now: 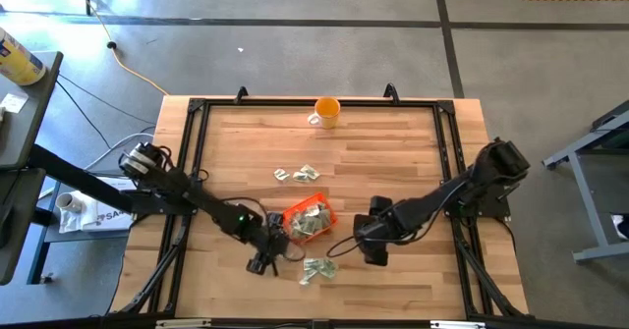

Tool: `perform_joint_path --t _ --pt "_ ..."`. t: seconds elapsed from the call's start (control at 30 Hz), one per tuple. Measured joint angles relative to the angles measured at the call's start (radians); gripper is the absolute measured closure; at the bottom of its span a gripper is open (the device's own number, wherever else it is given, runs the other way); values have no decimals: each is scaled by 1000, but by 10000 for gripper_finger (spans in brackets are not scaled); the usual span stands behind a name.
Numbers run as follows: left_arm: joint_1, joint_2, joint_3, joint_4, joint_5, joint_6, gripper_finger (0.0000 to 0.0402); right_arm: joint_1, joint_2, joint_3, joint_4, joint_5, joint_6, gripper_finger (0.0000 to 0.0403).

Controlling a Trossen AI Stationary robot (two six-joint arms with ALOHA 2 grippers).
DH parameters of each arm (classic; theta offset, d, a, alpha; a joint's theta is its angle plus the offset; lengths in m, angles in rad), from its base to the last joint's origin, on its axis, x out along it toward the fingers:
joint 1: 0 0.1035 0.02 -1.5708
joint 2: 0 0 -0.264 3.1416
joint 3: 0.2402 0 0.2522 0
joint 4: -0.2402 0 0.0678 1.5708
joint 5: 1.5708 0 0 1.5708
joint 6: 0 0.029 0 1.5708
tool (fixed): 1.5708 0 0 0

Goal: Pick and place Stevia / Truvia into bins
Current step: Put the stevia packet into the bin

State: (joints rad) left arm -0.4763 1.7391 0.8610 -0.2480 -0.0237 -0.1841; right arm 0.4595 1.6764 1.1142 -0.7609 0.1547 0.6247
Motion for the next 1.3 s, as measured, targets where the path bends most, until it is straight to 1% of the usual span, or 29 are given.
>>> perform_joint_path --t 0.07,0.13,0.2,0.3,0.33,0.37,0.43,0.53,0.6,0.63,0.67,0.7,0.77,0.8,0.87,0.93,1.0,1.03,1.07,1.13,1.2,1.3 --pt "27 5 1 2 46 -1 148 12 -2 1 5 15 22 139" --pt "50 6 0 1 59 -1 192 23 -2 0 2 25 30 139" --pt "73 6 0 -3 60 -3 248 29 -2 0 2 44 35 139" --pt "95 7 1 -19 85 -18 345 33 -2 0 -12 65 48 139" --pt "99 7 3 -30 98 -31 368 33 -2 0 -21 72 49 139" --pt "100 7 4 -50 114 -52 374 35 -2 0 -28 83 49 139" --pt "99 -8 3 -121 168 -127 368 44 -5 0 -34 115 57 139" --pt "74 -57 0 -223 342 -312 349 58 -36 0 -35 171 78 140" --pt "43 -115 1 -250 374 -385 356 62 -63 1 -44 210 93 140" --pt "32 -160 16 -239 361 -395 366 65 -75 1 -58 231 102 140" --pt "29 -204 34 -207 323 -398 375 66 -83 1 -73 250 107 140" --pt "38 -244 46 -192 267 -398 375 63 -88 1 -87 264 108 140" --pt "82 -299 59 -209 122 -415 375 53 -98 -9 -98 278 99 140" --pt "112 -313 67 -206 53 -423 374 45 -100 -19 -89 273 91 140" --pt "185 -346 77 -178 -49 -425 369 26 -100 -54 -42 240 73 140" --pt "254 -351 82 -92 -87 -416 365 13 -100 -96 14 182 56 140" --pt "310 -324 71 -62 -88 -400 360 0 -100 -133 77 142 44 140" --pt "329 -293 69 -51 -78 -398 355 -5 -101 -147 99 124 44 140" --pt "344 -269 69 -29 -43 -397 348 -10 -101 -154 101 114 44 140" --pt "366 -238 69 -31 56 -410 325 -18 -102 -156 94 109 38 140" --pt "365 -208 77 16 132 -469 296 -26 -108 -149 96 128 19 140" --pt "363 -194 87 36 199 -595 247 -61 -125 -139 100 136 -16 140"
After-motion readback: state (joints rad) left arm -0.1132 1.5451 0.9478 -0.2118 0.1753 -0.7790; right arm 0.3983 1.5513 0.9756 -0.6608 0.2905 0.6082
